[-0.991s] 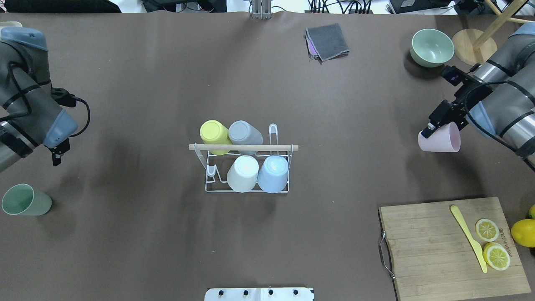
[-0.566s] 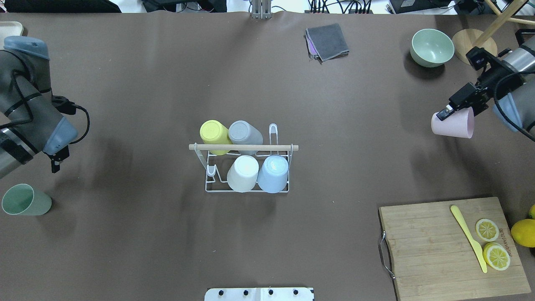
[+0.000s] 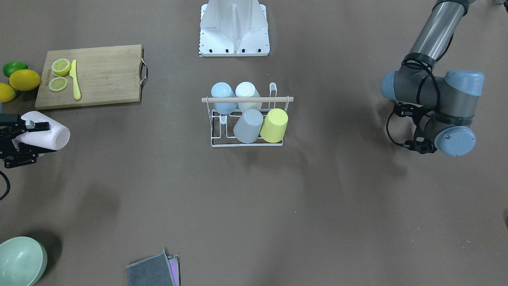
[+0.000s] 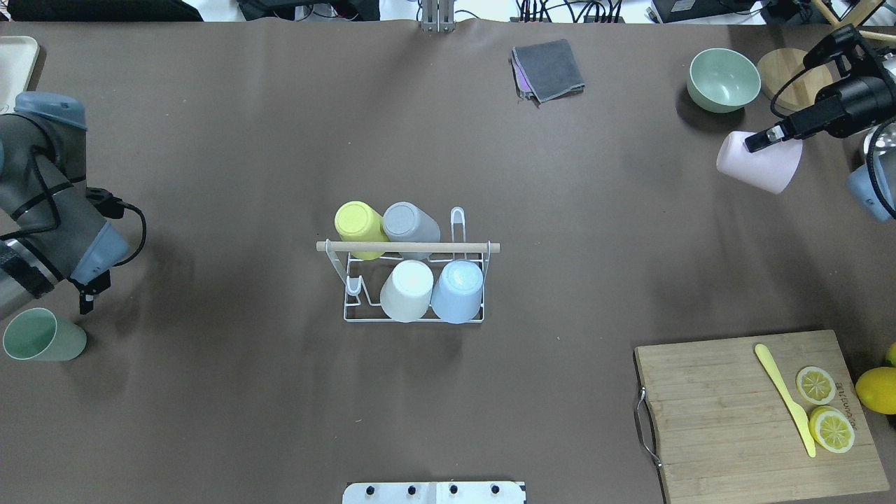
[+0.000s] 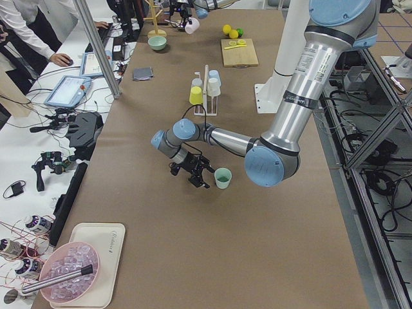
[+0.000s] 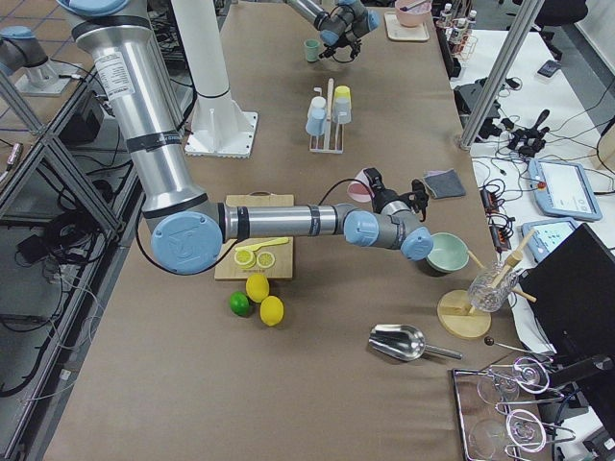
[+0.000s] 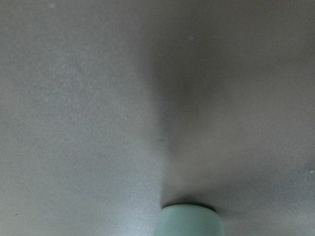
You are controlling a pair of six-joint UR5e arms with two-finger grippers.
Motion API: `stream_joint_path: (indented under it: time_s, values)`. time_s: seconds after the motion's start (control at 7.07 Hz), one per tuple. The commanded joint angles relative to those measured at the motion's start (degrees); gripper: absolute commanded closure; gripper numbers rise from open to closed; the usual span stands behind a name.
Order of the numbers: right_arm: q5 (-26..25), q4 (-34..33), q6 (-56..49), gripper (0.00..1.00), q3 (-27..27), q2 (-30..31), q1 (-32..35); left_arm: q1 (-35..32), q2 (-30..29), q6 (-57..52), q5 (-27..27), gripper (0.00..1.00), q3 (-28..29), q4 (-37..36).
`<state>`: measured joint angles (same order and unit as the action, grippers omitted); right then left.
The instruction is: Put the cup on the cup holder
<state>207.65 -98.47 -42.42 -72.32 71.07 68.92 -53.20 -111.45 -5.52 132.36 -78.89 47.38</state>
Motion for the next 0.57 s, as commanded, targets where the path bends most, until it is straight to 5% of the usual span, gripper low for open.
stream_joint_path:
  time_s: [0.0, 0.42]
  values:
    - [9.51, 0.12, -17.1, 0.86, 2.53, -5.83, -4.05, 0.38, -0.34, 0.07, 1.32, 0.02, -0.29, -1.58]
    - [16.63, 1.87, -32.34, 0.9, 2.54, -8.93, -7.56, 1.08, -0.17, 1.56, 2.56, 0.02, -0.03, -1.59]
